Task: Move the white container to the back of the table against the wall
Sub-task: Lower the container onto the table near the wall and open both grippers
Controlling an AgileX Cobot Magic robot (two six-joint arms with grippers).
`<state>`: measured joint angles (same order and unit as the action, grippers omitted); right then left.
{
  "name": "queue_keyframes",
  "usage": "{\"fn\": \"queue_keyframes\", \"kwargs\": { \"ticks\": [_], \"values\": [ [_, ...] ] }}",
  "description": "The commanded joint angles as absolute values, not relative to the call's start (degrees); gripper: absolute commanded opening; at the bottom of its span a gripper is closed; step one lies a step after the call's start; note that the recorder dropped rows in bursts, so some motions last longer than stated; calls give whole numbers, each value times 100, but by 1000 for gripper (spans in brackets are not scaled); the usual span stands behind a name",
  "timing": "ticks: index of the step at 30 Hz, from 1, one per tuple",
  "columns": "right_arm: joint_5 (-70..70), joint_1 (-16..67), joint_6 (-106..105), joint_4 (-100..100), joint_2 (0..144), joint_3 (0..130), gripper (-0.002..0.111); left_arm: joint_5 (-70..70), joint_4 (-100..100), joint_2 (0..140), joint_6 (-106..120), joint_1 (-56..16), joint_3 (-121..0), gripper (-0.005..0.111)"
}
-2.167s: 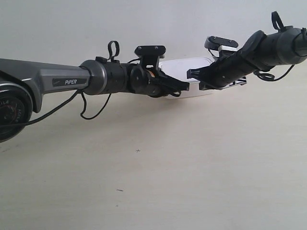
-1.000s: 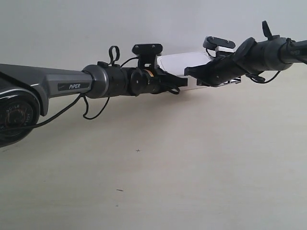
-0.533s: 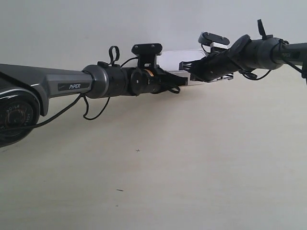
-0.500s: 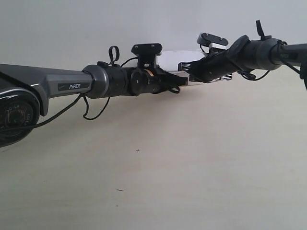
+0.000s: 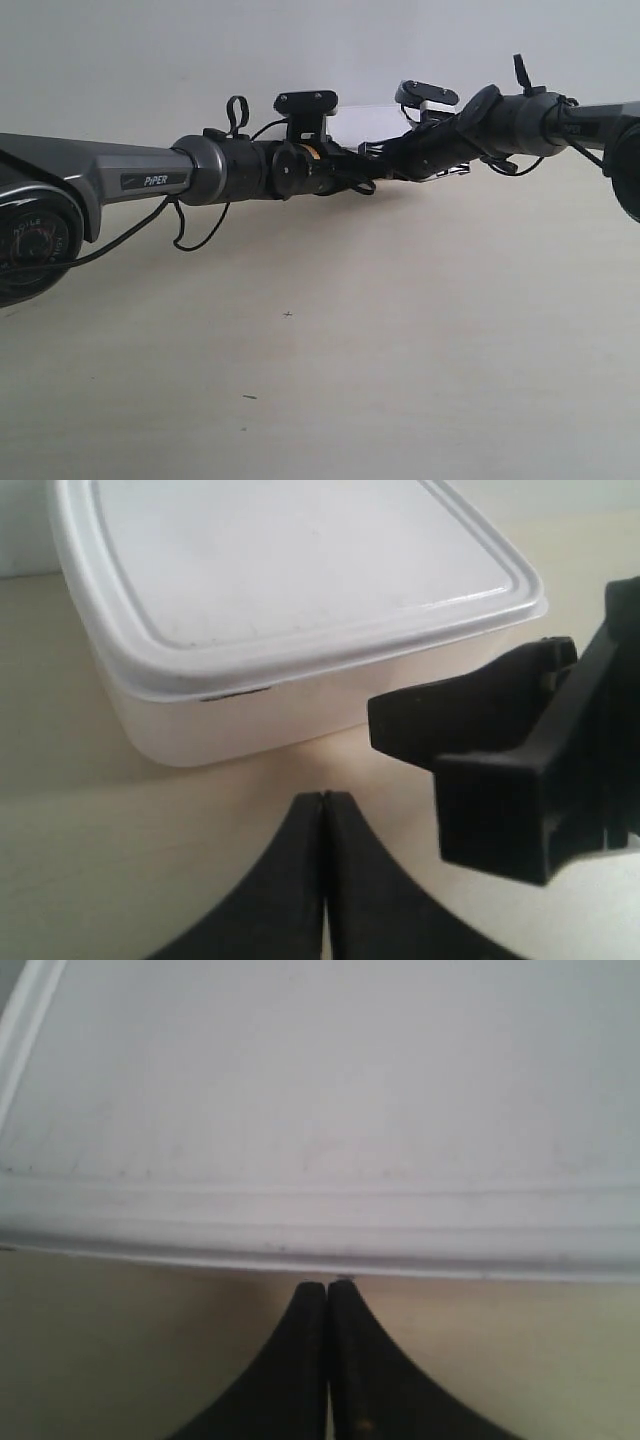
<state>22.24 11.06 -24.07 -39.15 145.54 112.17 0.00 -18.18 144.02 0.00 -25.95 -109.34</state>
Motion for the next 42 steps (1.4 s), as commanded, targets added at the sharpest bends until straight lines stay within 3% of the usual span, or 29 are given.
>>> {"fn": "queue_keyframes", "kwargs": {
  "ticks": [1,15,32,42],
  "values": [
    [1909,1089,-2397,-3693,14526,11322,0,-36,-1854,14400,0,-2580,-10957,0],
    [2076,952,-2398,-3496,14371,11322,0,-36,-1854,14400,0,-2580,-10957,0],
    [3972,952,-2398,-3228,13814,11322,0,1558,-1854,14024,54,-2605,-10957,0],
    [4725,952,-2234,-2712,13160,11091,0,1891,-1842,13374,665,-3062,-10793,0]
  ]
}}
